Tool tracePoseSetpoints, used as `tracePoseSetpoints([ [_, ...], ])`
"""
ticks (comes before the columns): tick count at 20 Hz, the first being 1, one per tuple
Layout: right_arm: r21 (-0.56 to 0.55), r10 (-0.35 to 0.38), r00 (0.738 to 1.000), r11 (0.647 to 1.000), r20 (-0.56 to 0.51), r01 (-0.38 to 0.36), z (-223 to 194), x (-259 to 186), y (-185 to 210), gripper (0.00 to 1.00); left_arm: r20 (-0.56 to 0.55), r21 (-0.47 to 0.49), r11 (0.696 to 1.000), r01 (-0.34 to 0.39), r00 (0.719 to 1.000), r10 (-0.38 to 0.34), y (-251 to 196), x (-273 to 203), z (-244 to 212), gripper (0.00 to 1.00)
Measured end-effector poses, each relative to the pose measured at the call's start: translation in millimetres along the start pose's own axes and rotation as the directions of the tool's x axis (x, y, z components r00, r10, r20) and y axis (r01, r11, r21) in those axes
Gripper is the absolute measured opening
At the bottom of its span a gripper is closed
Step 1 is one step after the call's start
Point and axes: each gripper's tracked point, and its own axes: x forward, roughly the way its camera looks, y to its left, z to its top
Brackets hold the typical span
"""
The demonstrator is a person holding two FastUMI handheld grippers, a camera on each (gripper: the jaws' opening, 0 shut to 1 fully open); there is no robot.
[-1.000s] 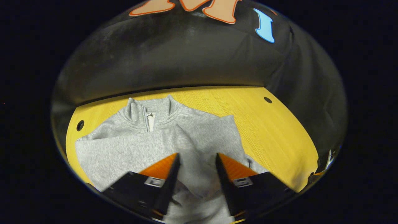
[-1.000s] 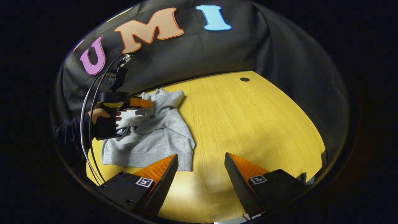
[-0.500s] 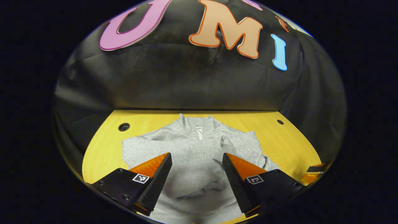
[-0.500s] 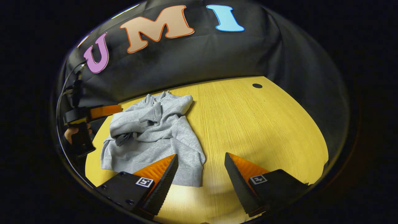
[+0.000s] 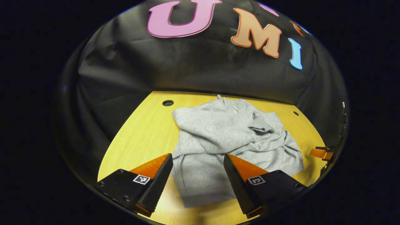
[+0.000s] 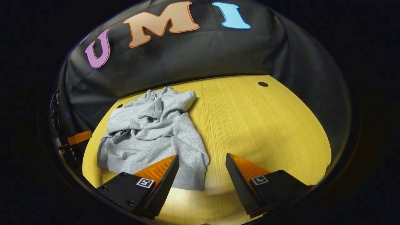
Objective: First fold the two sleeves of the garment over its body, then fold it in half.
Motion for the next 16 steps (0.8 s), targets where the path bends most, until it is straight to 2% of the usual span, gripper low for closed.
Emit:
tracePoseSetpoints([
  [2,-0.018,0.004,1.0,1.0,-0.013,-0.004,-7,2,3,0.96,-0.042,-0.044,0.999,-0.006,0.999,0.004,7,-3,-23,0.96],
  [7,-0.046,0.002,0.999,0.999,-0.051,-0.005,-25,8,9,0.97,-0.11,-0.084,0.996,-0.026,0.994,0.016,12,-1,-60,0.97],
  [13,-0.112,-0.036,0.994,0.993,-0.099,0.025,-46,17,6,0.97,-0.196,-0.112,0.994,-0.015,0.981,-0.007,5,7,-96,0.97],
  [16,-0.123,-0.034,0.992,0.992,-0.119,0.019,-55,19,9,0.96,-0.195,-0.088,0.996,-0.011,0.981,-0.006,4,9,-97,0.95],
])
